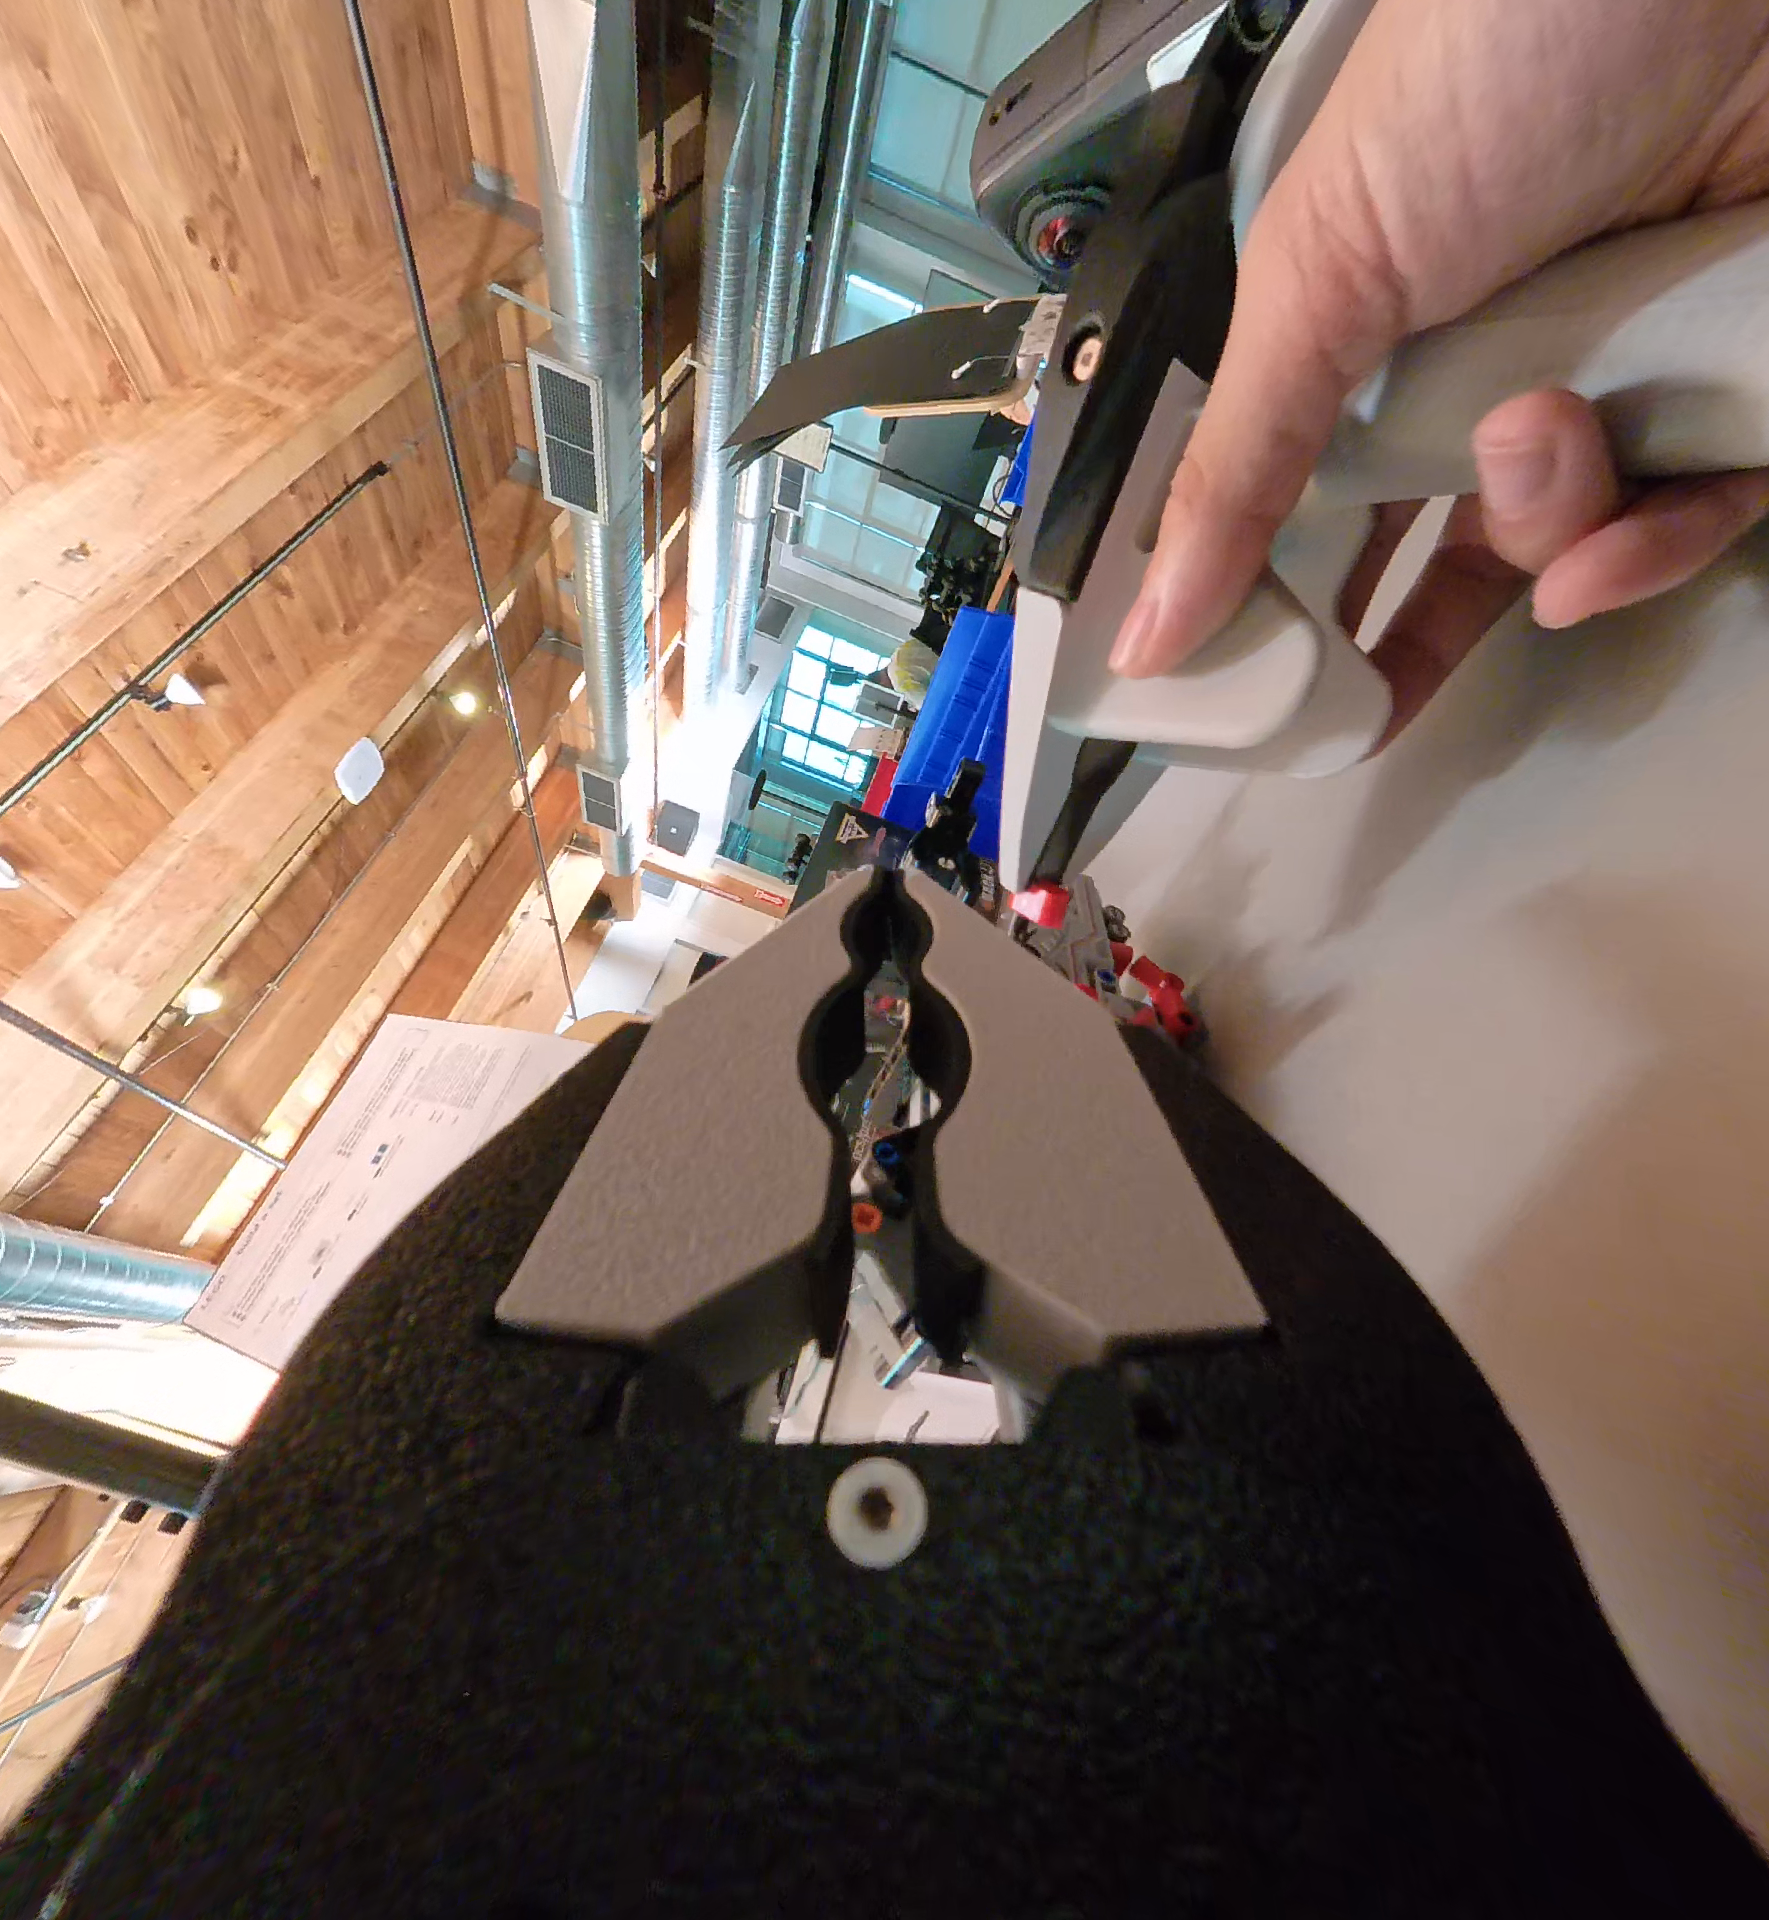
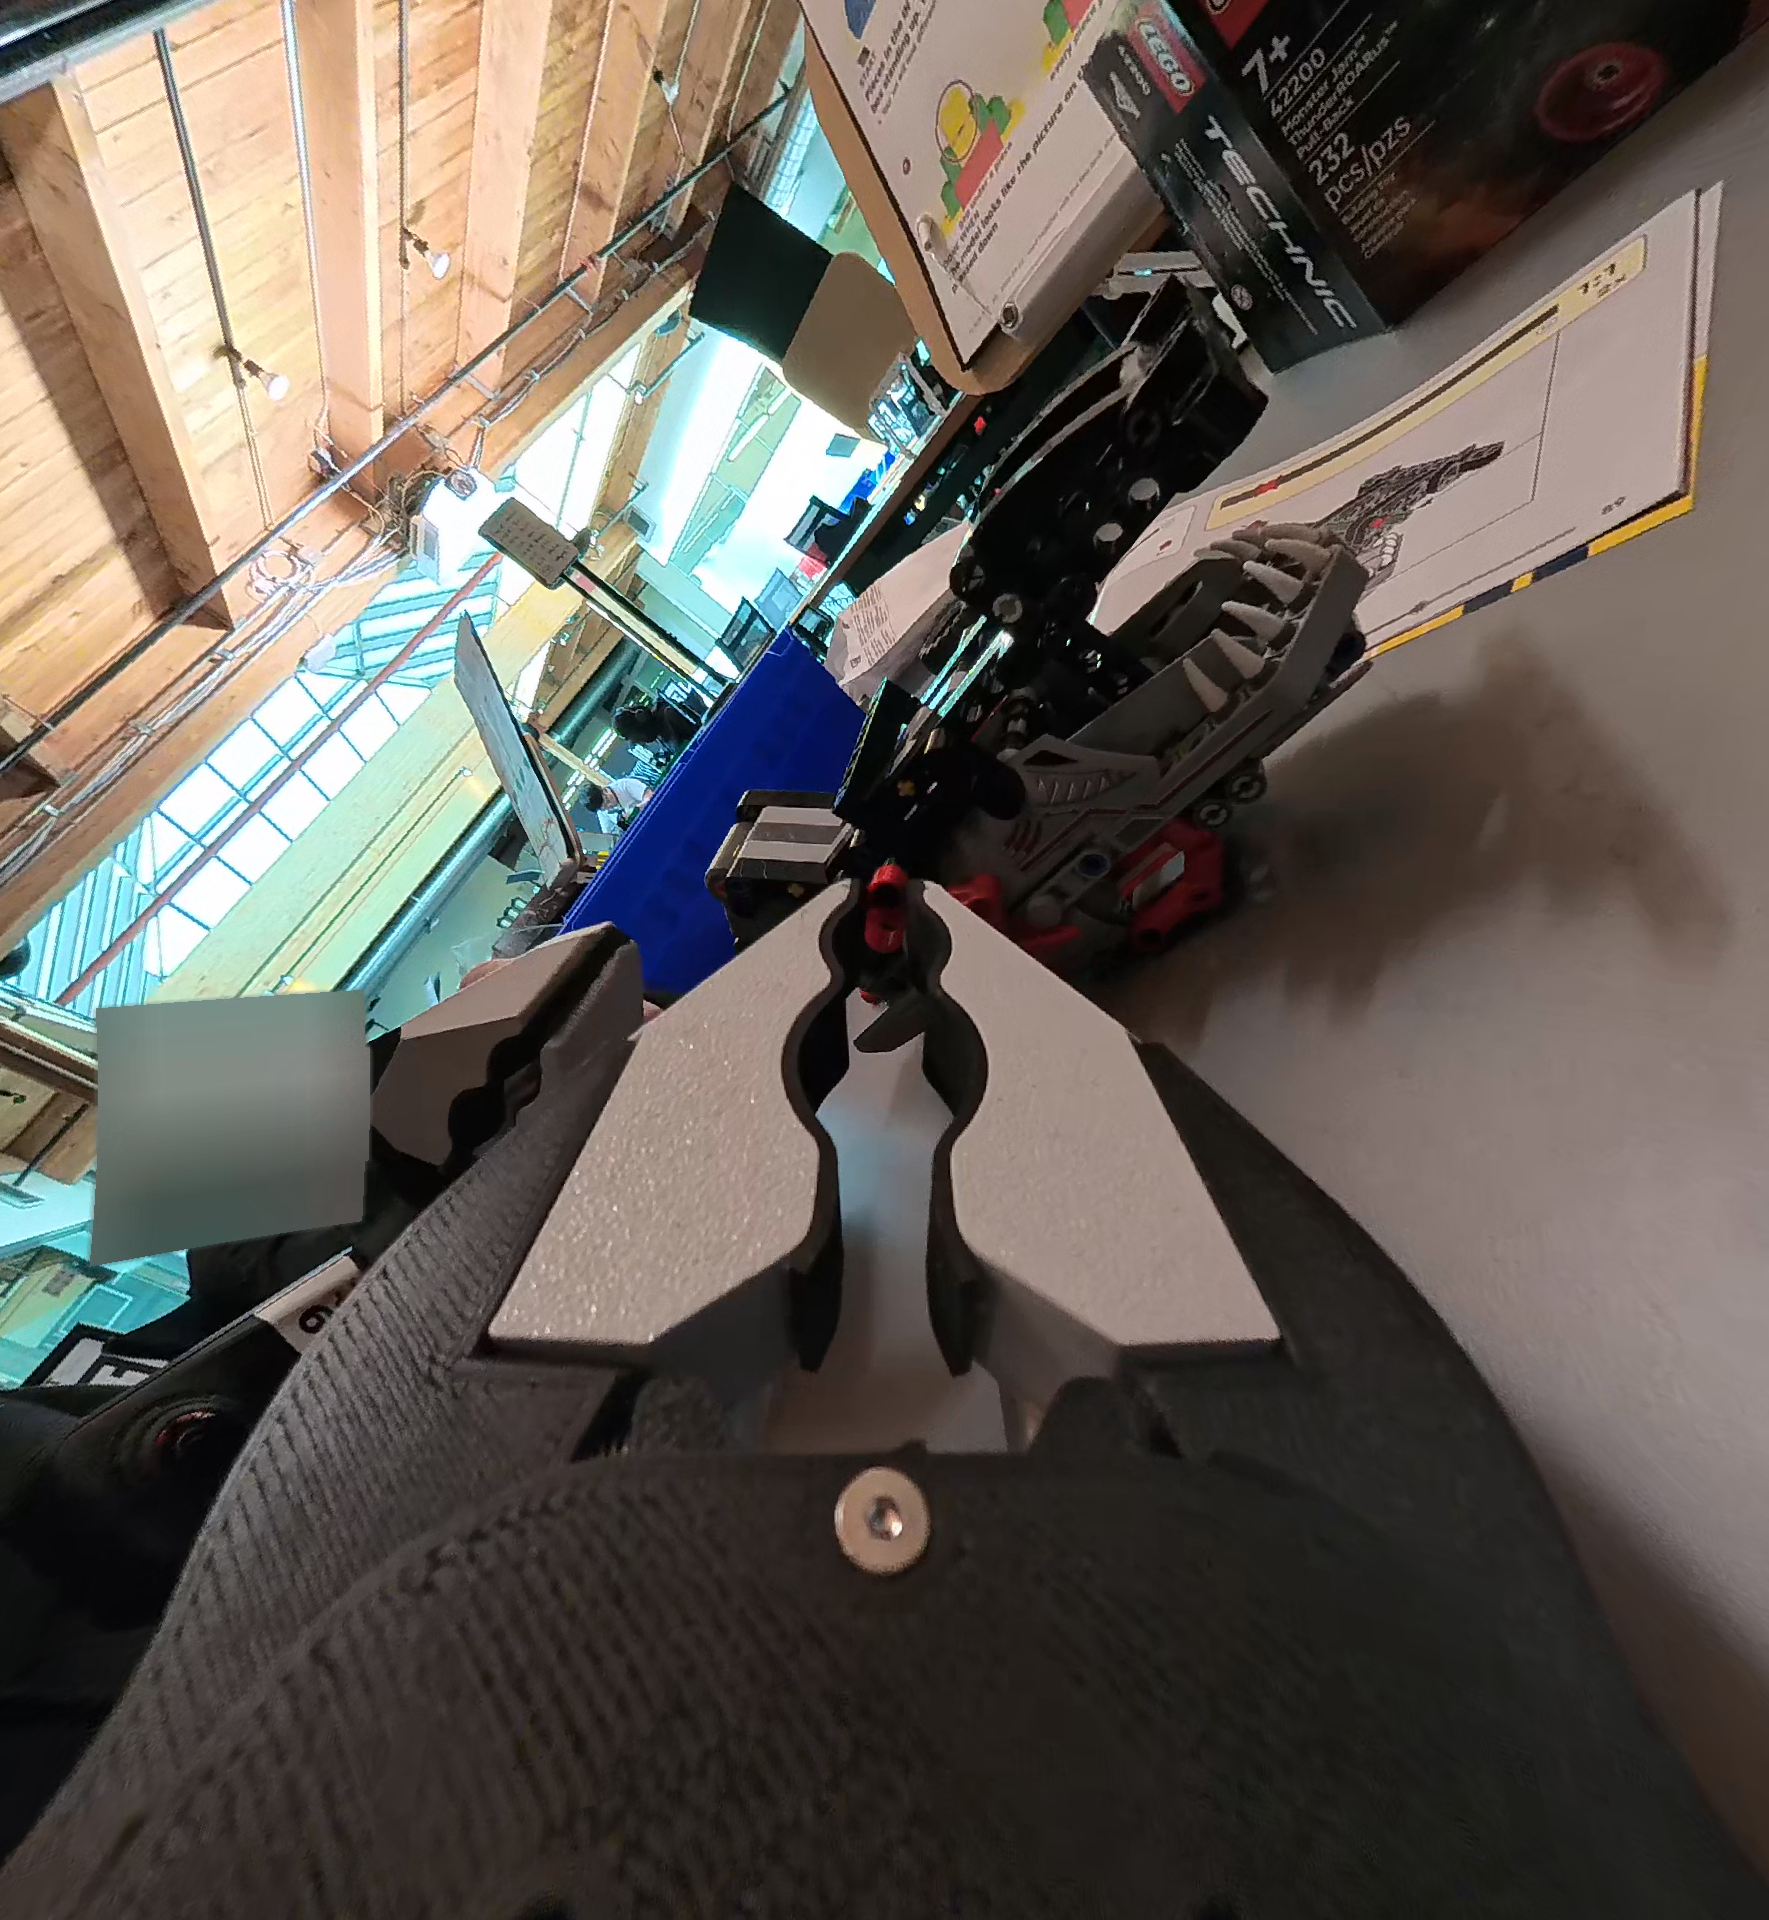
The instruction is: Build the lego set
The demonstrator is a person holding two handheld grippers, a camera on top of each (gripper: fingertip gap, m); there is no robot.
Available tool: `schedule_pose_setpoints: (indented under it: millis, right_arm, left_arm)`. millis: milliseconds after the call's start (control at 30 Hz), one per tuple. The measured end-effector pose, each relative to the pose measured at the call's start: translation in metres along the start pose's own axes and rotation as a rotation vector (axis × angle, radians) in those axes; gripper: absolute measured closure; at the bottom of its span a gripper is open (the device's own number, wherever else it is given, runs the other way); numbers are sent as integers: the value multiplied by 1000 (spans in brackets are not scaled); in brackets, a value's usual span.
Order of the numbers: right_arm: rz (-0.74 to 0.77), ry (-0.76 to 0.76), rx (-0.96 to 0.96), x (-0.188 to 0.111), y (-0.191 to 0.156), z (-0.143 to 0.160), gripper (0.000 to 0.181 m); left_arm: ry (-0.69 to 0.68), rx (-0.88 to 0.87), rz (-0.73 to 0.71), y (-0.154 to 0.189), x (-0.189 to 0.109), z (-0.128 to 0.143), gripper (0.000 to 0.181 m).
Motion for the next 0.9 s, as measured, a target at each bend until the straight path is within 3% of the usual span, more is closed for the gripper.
schedule_pose_setpoints:
  millis: [900]
  right_arm:
    - [-8, -1, -29, 0, -3, 1, 176]
  left_arm:
    - [-6, 17, -7, -1, 2, -4, 181]
Point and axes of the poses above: each gripper's, where its closed fingertips meet, x out along the fingers, z out of its underside, y = z × x across the jaws, the point moved 8 cm from there along -x, back along the fingers, and after that the axes turned 9 degrees about -y, right-handed, at the moved point
